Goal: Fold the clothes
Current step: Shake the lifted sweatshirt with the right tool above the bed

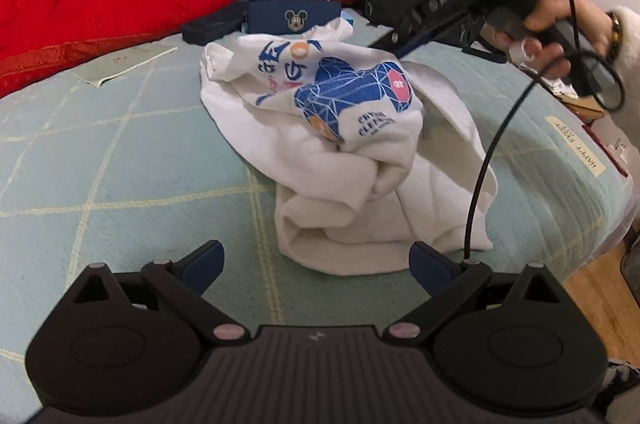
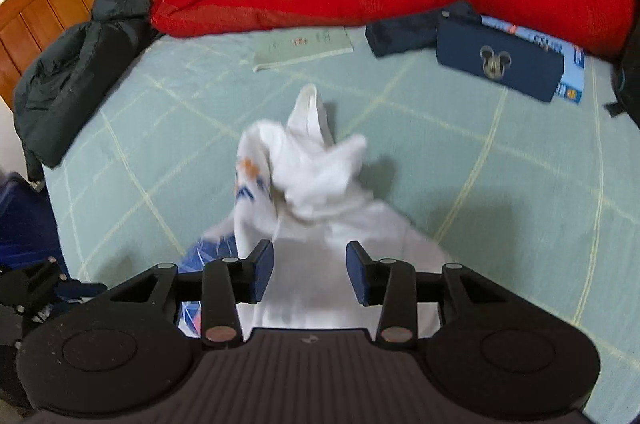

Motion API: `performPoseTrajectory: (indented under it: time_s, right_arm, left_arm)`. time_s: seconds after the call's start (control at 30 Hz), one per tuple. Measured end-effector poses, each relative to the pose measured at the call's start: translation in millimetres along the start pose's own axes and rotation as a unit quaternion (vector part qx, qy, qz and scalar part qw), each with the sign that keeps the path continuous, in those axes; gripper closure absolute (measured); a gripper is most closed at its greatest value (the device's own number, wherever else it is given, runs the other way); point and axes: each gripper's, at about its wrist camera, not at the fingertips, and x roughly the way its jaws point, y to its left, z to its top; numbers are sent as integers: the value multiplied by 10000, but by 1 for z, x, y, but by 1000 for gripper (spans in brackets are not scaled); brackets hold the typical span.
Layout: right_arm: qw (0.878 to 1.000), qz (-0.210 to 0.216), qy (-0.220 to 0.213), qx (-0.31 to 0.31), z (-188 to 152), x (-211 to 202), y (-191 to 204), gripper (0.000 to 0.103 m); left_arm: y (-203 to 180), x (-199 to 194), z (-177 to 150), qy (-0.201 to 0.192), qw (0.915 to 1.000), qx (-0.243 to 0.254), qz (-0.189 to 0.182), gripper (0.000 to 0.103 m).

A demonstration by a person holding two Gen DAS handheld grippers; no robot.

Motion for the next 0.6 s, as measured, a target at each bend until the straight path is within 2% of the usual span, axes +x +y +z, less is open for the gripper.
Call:
performPoseTrajectory:
  time_s: [0.27, 0.37, 0.43, 0.47, 0.5, 0.53, 0.6]
  right_arm:
    - [9966, -520, -54, -644, -40, 11, 37, 51]
    - [9931, -733, -139, -907, -45, 11, 43, 51]
    - [9928, -818, -190, -851, -44, 9, 38, 52]
    - [9923, -907, -218, -810, -43, 9, 35, 58]
    - [9918, -995, -246, -769, -43, 8, 32, 71]
    - [9912, -1070, -282, -731, -42, 6, 29, 75]
    - [9899, -1197, -369, -662, -43, 3, 26, 76]
  left_arm:
    - [-15, 4, 0, 97, 9999, 92, 26, 4]
    - [-17, 5, 0, 119, 9999, 103, 55, 4]
    - [-18, 5, -1, 120, 9999, 107, 57, 4]
    - [-18, 4, -1, 116, 9999, 104, 60, 4]
    - [-19, 4, -2, 111, 9999, 102, 64, 4]
    - [-19, 4, -2, 108, 9999, 94, 66, 4]
    - [-19, 4, -2, 107, 9999, 82, 59, 4]
